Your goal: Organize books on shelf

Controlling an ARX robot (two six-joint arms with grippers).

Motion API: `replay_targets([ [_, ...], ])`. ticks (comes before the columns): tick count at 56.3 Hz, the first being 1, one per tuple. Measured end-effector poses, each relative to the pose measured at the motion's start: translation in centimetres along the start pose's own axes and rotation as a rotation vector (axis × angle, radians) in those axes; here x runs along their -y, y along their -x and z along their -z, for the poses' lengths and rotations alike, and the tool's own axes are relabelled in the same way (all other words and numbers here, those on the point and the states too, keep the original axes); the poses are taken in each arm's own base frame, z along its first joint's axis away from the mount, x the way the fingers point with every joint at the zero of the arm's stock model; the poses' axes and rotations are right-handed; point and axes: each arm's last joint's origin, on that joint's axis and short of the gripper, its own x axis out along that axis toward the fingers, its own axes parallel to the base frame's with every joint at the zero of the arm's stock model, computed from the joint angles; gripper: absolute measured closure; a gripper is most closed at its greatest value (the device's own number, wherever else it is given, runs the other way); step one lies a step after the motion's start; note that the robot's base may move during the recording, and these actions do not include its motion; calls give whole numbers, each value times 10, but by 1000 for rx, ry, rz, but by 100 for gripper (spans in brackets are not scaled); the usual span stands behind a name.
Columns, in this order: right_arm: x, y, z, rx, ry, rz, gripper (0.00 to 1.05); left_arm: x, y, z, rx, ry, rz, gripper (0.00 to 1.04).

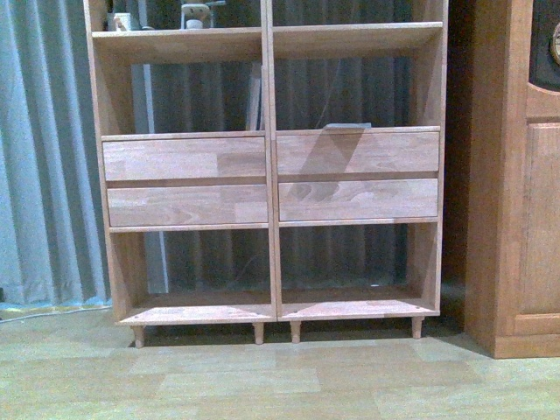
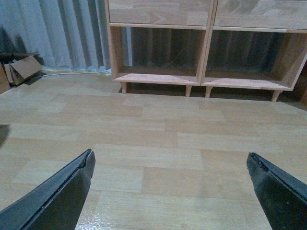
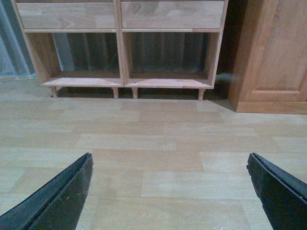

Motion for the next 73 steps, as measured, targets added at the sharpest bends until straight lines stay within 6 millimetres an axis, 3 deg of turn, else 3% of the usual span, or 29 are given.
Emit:
replay_targets([
  [73,0,0,0,0,0,0,7,0,0,0,0,0,0,7],
])
